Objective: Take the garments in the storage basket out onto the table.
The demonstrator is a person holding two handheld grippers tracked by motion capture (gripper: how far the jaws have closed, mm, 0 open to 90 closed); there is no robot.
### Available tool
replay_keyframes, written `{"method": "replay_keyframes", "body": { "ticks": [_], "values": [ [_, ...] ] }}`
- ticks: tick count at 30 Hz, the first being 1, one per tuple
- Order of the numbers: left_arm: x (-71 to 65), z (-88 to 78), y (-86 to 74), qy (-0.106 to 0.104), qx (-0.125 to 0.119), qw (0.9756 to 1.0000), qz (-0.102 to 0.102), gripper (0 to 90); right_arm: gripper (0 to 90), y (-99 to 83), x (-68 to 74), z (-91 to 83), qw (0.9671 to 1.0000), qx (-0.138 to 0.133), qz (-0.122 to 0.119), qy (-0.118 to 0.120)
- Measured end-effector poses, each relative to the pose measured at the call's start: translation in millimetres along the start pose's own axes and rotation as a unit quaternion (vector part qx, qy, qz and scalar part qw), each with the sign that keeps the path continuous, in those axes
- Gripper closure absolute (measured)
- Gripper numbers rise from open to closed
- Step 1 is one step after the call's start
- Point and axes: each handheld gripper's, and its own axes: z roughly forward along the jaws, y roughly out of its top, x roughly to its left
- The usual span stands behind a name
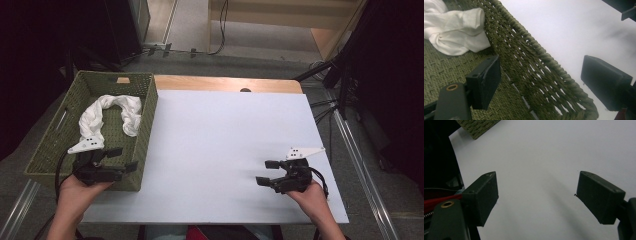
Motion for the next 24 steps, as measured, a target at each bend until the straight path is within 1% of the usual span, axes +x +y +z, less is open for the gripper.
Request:
{"method": "replay_keyframes", "body": {
  "ticks": [2, 4, 6, 7, 10, 19, 24],
  "values": [
    [1.6, -0.3, 0.0, -0.006, -0.004, 1.0, -0.007, 16.8, 15.9, -0.1, -2.2, 0.8, 1.0, 0.003, 0.003, 0.0],
    [2.1, 0.6, 0.1, -0.004, 0.002, 1.0, -0.006, 16.8, 15.9, -1.2, -3.6, 0.5, 1.0, 0.004, 0.007, 0.0],
    [2.0, 1.3, 0.0, -0.004, 0.002, 1.0, -0.006, 16.8, 15.9, -1.8, -3.5, -0.3, 1.0, 0.004, 0.008, -0.003],
    [1.3, 1.9, -0.4, -0.002, 0.006, 1.0, -0.002, 16.8, 15.9, -2.4, -3.0, -1.9, 0.9999, 0.0, 0.01, -0.004],
    [0.3, 2.2, -1.2, 0.0, 0.006, 1.0, 0.001, 16.8, 15.9, -3.1, -1.3, -2.5, 0.9999, 0.001, 0.009, -0.005],
    [-0.2, 2.0, -1.0, 0.001, 0.001, 1.0, -0.004, 16.8, 16.3, -4.9, 1.6, -1.2, 0.9999, 0.009, 0.004, -0.008],
    [0.6, 2.1, -0.9, 0.001, 0.004, 1.0, -0.004, 16.8, 16.5, -5.4, 0.6, -1.9, 0.9999, 0.006, 0.007, -0.008]
  ]
}}
